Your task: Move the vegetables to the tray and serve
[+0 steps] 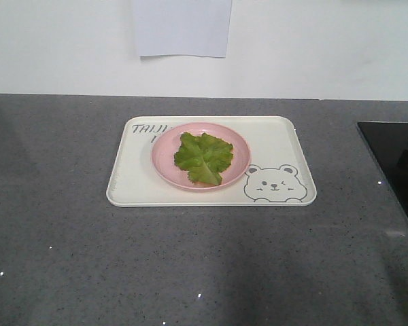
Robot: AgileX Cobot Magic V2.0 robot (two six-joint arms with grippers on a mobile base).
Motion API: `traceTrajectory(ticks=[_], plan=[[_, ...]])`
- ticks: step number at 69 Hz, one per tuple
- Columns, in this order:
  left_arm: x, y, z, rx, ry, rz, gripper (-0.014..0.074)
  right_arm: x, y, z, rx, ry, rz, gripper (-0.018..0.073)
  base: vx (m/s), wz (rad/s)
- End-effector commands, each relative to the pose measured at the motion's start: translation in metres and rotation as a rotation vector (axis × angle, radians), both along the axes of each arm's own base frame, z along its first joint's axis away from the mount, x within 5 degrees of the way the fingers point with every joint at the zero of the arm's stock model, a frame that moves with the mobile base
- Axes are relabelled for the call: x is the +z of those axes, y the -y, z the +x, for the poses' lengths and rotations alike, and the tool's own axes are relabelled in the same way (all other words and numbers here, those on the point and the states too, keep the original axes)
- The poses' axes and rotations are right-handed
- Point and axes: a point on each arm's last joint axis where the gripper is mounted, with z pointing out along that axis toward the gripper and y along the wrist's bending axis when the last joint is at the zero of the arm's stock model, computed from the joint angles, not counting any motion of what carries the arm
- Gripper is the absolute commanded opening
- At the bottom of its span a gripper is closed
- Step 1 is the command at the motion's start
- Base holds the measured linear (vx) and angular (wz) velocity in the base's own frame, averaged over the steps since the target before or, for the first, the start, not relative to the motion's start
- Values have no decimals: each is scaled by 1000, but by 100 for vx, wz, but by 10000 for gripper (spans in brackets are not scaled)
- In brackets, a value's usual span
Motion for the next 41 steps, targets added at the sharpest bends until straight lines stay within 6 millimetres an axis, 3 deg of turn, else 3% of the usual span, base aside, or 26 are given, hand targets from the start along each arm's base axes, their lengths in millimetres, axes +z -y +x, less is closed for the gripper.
traceTrajectory(ticks=[1, 22, 41], plan=[[0, 0, 0, -1, 64, -15, -6, 5, 3, -2, -30, 133, 41, -3, 0, 0], [0, 0, 0, -1, 64, -15, -6, -27, 10, -8, -141, 189, 121, -3, 0, 0], [0, 0, 0, -1, 64, -15, -6, -27, 12, -8, -166, 184, 121, -3, 0, 0]])
